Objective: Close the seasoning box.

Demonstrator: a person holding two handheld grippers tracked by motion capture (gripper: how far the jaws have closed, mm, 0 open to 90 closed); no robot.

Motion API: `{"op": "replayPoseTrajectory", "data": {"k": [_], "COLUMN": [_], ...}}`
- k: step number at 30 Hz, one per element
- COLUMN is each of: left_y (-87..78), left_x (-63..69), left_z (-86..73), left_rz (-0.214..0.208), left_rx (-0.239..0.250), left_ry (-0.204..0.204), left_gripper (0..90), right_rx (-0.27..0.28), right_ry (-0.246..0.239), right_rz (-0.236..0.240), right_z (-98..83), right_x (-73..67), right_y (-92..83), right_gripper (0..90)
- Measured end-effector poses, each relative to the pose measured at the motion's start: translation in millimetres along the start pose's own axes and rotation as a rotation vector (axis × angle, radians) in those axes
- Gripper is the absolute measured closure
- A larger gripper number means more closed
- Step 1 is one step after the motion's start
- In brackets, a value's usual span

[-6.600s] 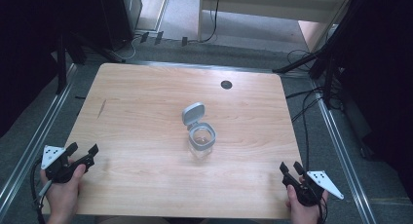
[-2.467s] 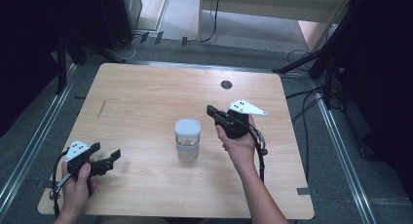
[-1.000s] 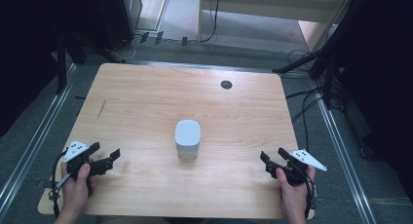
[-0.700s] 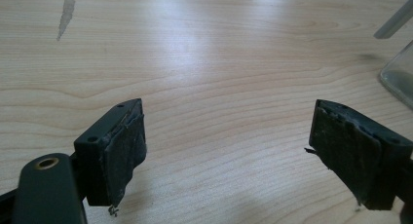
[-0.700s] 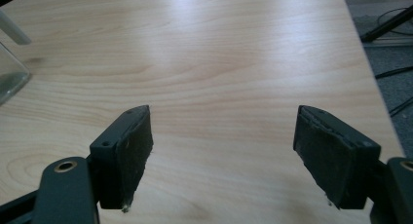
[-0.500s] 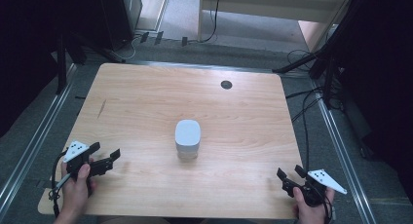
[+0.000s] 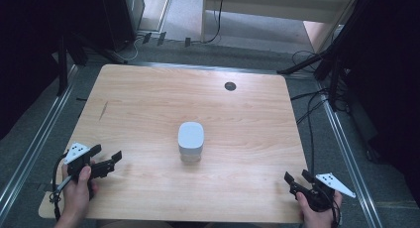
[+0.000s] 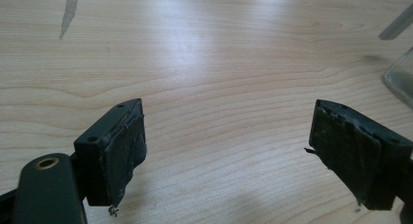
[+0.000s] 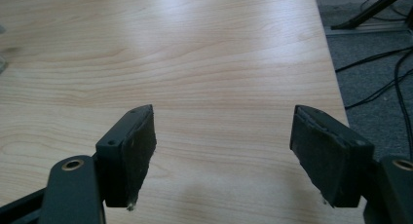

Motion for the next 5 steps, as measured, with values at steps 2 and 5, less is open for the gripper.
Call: {"op": "replayPoseTrajectory", "data": {"k": [2,5], "left_y": [1.6,3.7], "left_x": [0.2,0.9], "left_z": [0.2,-0.2], "left_rz": [-0.004,-0.014], "left_rx": [-0.005,-0.023], "left_ry": [-0.006,-0.011], "left_gripper": [14.1,14.1], "right_rx": [0.01,0.02], "right_ry": [0.018,0.029], "right_rz": [0.018,0.031], "right_z": [0.7,1.2], "right_x": [1.7,2.8], "right_y": [-1.3,-2.4], "right_gripper": [24.7,24.8]}}
Point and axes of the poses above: each handheld gripper's, and its own axes: y roughly forward along the jaws, z roughly out of its top, x roughly to its right, the point moved 7 cm from there along y, roughly forward along the jaws, and after that the axes turned 3 degrees about y, right-handed, at the moved point
